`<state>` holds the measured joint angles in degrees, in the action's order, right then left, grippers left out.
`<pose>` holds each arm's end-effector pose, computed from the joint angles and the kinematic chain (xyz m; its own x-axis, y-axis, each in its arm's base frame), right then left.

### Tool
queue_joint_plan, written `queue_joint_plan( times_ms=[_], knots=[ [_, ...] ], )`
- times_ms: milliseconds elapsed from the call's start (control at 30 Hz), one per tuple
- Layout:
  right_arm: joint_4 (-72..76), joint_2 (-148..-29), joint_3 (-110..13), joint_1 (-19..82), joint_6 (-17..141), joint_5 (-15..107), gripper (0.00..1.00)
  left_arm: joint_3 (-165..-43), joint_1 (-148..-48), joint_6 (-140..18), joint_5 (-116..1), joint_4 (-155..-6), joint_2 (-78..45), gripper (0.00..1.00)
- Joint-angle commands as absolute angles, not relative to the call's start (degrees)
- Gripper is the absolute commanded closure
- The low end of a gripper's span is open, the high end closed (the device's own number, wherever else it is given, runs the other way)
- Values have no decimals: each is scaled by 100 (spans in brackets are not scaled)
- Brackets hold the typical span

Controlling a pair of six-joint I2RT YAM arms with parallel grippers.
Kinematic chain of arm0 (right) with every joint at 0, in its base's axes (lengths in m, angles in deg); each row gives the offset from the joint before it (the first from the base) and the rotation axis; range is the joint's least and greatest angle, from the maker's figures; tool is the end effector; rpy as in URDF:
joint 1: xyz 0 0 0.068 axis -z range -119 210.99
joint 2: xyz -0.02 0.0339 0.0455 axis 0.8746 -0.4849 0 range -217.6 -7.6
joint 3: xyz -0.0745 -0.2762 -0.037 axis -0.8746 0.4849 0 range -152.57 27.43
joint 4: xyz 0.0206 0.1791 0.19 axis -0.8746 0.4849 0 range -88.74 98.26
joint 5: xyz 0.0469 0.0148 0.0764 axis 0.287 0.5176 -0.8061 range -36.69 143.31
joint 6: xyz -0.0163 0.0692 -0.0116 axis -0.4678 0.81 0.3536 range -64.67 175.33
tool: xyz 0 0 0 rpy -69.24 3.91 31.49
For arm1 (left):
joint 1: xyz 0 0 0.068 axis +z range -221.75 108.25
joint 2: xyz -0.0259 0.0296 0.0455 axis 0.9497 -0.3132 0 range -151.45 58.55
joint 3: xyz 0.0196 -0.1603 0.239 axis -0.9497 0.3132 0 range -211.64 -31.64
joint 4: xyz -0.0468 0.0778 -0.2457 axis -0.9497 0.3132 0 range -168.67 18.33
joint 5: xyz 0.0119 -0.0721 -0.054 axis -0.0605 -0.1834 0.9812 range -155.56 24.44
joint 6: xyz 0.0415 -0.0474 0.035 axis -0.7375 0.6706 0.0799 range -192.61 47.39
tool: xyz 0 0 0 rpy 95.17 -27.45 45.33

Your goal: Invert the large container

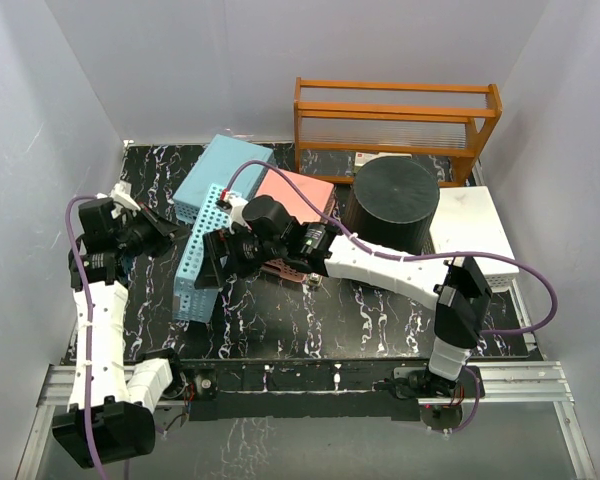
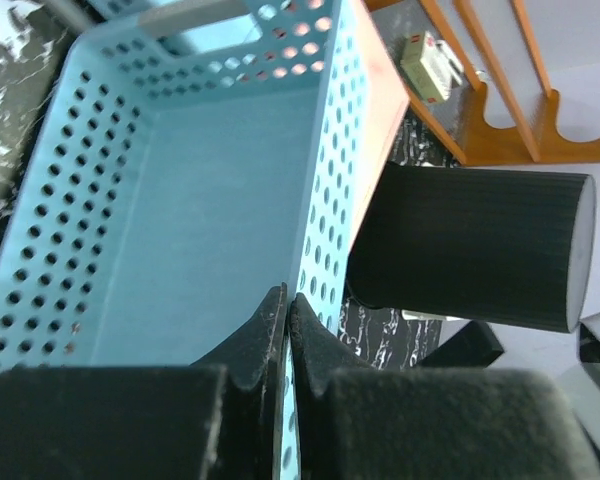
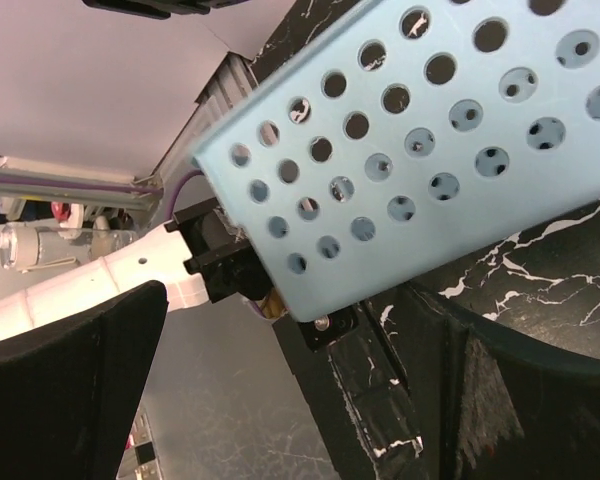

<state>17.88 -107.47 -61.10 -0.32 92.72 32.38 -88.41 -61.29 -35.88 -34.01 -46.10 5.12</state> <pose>0.1899 0.3919 0.3392 -0.7683 -0.2227 -0.6001 -0.6347 0.3861 0.6694 0.2059 0.0063 0.3518 -0.5609 -0.6218 -0.5465 -0.0513 0.6850 -0.7268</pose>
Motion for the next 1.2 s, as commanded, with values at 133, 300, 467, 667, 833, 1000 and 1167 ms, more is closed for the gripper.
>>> queue_joint_plan(
  times_ms=[133, 300, 467, 667, 833, 1000, 1167],
  knots=[
    [1533, -10325, -5844, 82, 9139, 3515, 2, -8439, -5721, -4192, -3968, -3985, 656, 100],
    [1449, -10440, -5649, 270, 9433, 3607, 2, -8175, -5312, -4701, -4417, -3885, 584, 100],
    [919, -10614, -5464, 540, 9994, 3328, 2, -7976, -4702, -5058, -4243, -3888, 489, 100],
    [903, -11081, -5913, 547, 10093, 3243, 2, -7987, -4386, -5127, -4090, -3907, 288, 100],
    [954, -11436, -6259, 545, 10099, 3073, 3, -8222, -4337, -5145, -4561, -3659, 211, 100],
    [895, -11569, -6144, 545, 10105, 3024, 3, -8762, -4336, -5213, -5073, -3258, 313, 99],
    [926, -11754, -6108, 543, 10100, 2884, 4, -9509, -4338, -5210, -5371, -2989, 338, 41]
  ],
)
